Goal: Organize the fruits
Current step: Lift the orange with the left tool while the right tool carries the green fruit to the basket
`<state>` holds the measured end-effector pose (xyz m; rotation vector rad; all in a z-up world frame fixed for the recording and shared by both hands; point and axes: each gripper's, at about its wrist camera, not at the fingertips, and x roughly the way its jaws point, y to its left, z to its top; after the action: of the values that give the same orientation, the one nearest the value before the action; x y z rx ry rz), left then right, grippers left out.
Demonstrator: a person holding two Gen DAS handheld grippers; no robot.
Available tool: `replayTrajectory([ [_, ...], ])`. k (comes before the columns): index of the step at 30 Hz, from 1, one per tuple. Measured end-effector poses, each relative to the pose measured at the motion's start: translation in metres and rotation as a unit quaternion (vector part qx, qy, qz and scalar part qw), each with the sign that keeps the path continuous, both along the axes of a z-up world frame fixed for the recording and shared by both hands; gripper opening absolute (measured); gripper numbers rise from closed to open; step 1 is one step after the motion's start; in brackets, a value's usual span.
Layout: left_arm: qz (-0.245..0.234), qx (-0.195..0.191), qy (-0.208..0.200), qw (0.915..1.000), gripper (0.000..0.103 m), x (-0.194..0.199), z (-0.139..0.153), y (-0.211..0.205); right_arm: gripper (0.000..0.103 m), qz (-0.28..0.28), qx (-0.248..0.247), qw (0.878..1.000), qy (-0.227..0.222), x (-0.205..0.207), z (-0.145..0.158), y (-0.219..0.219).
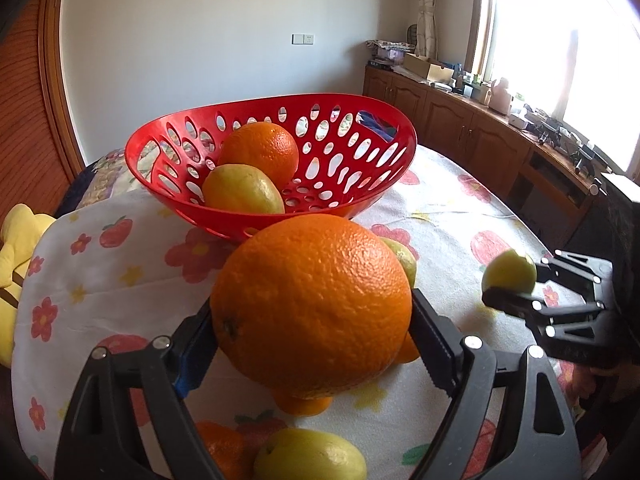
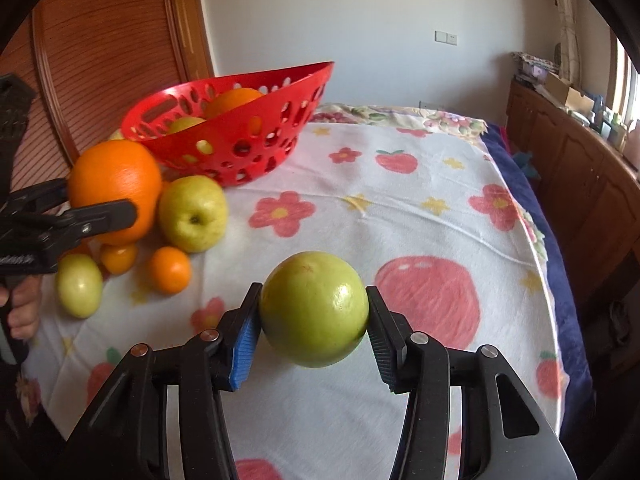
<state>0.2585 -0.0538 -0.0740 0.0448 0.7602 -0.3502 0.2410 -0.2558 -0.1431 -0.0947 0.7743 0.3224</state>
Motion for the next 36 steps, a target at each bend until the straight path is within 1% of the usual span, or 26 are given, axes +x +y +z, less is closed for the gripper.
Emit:
replayTrajectory([
  [3,-0.002,0.0,0.0,1.0,0.086,0.0,0.001,0.0,0.05,0.007,0.005,1.0,-0.001,-0.011,-0.004,0.006],
  [6,-0.007,-0.002,-0.002,1.0,0.086,0.0,0.001,0.001,0.05,0.008,-0.003,1.0,-0.006,-0.015,-0.006,0.01],
  [8,-0.01,-0.002,-0.004,0.9999,0.085,-0.001,0.001,0.002,0.05,0.007,-0.005,1.0,-0.011,-0.016,-0.006,0.011],
  [12,-0.012,-0.009,-0.008,0.9998,0.084,-0.002,0.0,0.004,0.051,0.003,-0.003,1.0,-0.008,-0.014,-0.009,0.009],
  [17,-0.021,-0.016,-0.023,0.9994,0.083,-0.007,0.001,0.005,0.051,0.003,-0.001,1.0,-0.008,-0.015,-0.01,0.008],
  [28,-0.029,-0.046,-0.058,0.9968,0.083,-0.031,0.026,0.016,0.051,0.001,-0.006,1.0,-0.008,-0.015,-0.011,0.009],
  [36,-0.026,-0.051,-0.068,0.9961,0.083,-0.038,0.033,0.017,0.051,0.0,-0.004,1.0,-0.008,-0.015,-0.011,0.009],
])
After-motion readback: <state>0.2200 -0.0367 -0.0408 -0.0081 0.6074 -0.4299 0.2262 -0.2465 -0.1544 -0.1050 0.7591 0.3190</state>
